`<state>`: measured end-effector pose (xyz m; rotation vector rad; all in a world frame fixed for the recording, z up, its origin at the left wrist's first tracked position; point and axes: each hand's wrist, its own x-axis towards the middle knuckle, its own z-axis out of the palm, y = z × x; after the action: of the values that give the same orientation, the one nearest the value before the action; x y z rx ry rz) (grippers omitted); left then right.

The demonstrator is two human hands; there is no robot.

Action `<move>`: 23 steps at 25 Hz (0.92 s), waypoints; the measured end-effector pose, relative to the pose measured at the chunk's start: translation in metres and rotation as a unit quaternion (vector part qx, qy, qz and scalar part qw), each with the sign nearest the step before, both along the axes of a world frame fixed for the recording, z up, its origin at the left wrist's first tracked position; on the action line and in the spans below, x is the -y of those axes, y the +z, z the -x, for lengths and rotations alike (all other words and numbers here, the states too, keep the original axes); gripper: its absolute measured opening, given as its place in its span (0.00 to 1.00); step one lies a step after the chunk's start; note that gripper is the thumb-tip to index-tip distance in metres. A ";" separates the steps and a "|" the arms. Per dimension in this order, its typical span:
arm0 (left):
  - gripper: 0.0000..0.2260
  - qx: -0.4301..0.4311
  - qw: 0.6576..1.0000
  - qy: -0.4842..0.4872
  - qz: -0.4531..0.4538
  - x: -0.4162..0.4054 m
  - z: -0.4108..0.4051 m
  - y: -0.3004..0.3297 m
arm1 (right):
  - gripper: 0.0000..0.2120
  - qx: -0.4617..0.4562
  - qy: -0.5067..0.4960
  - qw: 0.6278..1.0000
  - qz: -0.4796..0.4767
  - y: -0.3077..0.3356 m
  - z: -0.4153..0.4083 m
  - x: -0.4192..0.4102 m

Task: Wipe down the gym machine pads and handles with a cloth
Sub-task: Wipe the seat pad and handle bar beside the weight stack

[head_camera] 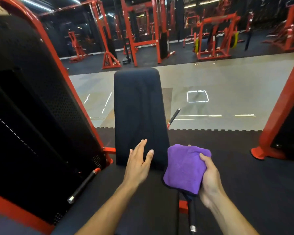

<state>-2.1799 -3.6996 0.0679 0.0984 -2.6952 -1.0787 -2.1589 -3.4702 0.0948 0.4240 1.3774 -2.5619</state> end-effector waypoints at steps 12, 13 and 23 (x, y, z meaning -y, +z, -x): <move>0.30 -0.026 0.994 0.050 0.089 -0.038 0.120 0.158 | 0.18 -0.005 0.050 0.997 -0.063 0.169 0.121 -0.079; 0.31 -0.028 0.992 0.050 0.111 -0.032 0.137 0.160 | 0.18 -0.006 0.049 0.997 -0.062 0.173 0.129 -0.078; 0.35 -0.100 0.916 -0.022 0.388 0.022 0.345 0.085 | 0.17 0.033 0.017 0.996 -0.086 0.115 0.264 -0.047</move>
<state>-2.5248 -3.7215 0.1527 -0.2001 -2.7204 0.0376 -2.4227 -3.4230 0.2098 0.5029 1.5730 -2.3885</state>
